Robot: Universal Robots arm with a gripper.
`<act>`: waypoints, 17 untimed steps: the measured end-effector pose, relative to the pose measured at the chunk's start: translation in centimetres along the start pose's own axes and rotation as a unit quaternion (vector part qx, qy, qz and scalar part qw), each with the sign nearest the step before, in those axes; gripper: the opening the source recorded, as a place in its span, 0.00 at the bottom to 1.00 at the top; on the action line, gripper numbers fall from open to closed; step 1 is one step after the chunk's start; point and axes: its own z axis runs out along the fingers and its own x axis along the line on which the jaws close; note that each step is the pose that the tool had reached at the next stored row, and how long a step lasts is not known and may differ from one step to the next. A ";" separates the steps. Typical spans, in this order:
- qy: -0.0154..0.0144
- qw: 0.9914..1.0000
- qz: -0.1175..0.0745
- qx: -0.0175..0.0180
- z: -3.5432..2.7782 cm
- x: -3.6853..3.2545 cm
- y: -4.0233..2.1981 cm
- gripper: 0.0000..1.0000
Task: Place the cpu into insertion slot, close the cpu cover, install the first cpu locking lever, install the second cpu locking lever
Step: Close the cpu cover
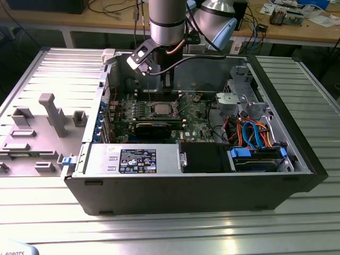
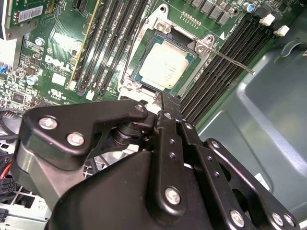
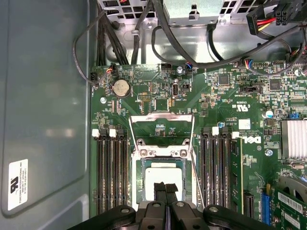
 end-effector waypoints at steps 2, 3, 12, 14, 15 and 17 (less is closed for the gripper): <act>0.000 1.000 0.000 0.000 0.00 0.00 0.01 0.11; 0.000 1.000 0.000 0.000 0.00 0.00 0.01 0.11; 0.000 1.000 0.000 0.000 -0.22 0.02 0.04 0.11; 0.000 1.000 0.000 0.000 -0.32 0.02 0.05 0.11; 0.000 1.000 0.000 0.000 -0.37 0.03 0.05 0.11; 0.000 1.000 0.000 0.000 -0.48 0.04 0.06 0.11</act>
